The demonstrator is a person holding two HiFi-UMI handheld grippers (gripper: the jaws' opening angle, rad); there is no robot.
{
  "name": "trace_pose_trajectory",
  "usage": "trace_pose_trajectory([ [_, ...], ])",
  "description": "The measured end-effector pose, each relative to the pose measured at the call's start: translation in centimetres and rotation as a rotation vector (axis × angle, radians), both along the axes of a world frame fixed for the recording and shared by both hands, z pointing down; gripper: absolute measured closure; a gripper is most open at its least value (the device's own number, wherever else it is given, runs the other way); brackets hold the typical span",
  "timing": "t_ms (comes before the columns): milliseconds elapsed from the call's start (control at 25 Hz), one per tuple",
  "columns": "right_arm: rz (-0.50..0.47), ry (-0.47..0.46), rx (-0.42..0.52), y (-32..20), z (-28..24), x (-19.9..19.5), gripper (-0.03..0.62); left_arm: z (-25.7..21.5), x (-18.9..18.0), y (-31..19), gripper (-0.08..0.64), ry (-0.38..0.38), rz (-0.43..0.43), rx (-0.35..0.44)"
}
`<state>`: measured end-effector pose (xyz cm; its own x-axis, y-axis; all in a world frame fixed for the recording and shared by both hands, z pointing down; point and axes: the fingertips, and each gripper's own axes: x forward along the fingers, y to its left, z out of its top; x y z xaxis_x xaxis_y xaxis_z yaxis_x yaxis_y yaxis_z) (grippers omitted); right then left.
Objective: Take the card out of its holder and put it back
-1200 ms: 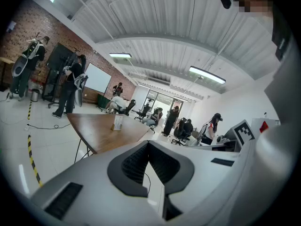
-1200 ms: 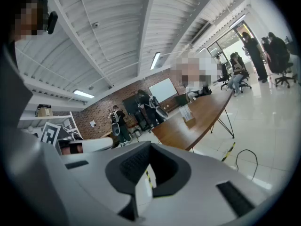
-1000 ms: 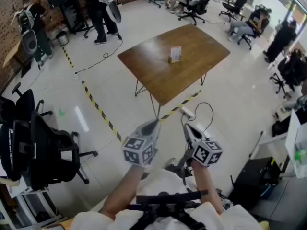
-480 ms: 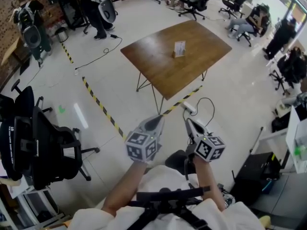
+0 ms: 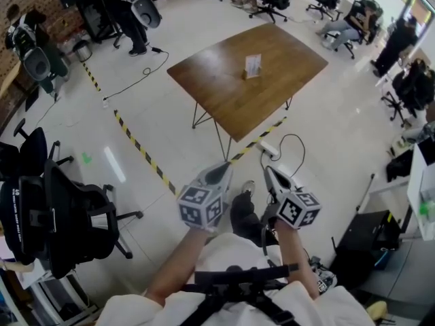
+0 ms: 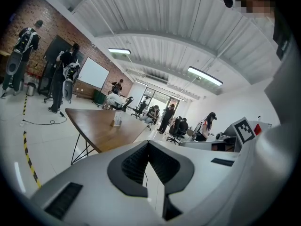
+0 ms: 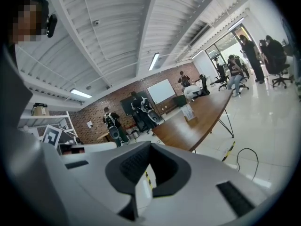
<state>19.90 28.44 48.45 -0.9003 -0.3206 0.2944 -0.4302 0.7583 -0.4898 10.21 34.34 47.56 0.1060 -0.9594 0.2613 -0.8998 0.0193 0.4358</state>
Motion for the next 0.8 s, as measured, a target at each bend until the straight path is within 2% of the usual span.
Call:
trace_pose_trajectory([
  [320, 0.003, -0.022, -0.026, -6.5, 1.4, -3.0, 0.589, 1.0, -2.3, -5.9, 0.558, -0.016, 0.009, -0.022],
  [800, -0.020, -0.033, -0.054, -17.3, 2.2, -9.4, 0.589, 2.1, -8.1, -16.8, 0.558, -0.014, 0.000, -0.055],
])
